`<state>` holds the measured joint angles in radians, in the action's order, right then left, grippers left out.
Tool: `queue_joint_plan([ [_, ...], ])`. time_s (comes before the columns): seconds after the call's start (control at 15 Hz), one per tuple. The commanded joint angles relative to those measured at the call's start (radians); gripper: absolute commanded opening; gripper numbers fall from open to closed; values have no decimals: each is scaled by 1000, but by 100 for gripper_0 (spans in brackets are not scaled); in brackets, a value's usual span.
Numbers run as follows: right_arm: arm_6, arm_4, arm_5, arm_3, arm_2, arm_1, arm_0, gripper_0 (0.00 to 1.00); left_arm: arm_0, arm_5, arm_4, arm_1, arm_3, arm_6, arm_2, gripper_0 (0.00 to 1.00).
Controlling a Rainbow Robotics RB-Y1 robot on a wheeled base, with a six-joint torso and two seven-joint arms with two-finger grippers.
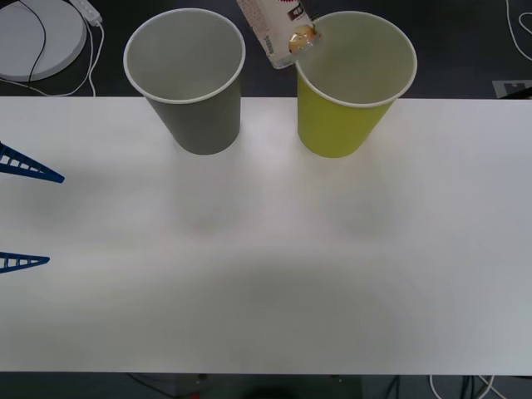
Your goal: Put the can into the green bin and the plastic bottle into the gray bin
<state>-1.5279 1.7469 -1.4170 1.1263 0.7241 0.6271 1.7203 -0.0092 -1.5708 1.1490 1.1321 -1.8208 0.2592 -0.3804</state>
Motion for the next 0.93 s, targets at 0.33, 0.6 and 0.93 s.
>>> queue_joint_plan([
  [0.33, 0, 79, 0, -211, 0, -136, 97, 0, 0, 0, 0, 0, 0, 0, 0, 100],
  [0.6, 0, 135, 21, -319, 0, -211, 142, 0, 0, 0, 0, 0, 0, 0, 0, 100],
  [0.93, 0, 207, 128, -411, 0, -294, 150, 0, 0, 0, 0, 0, 0, 0, 0, 100],
])
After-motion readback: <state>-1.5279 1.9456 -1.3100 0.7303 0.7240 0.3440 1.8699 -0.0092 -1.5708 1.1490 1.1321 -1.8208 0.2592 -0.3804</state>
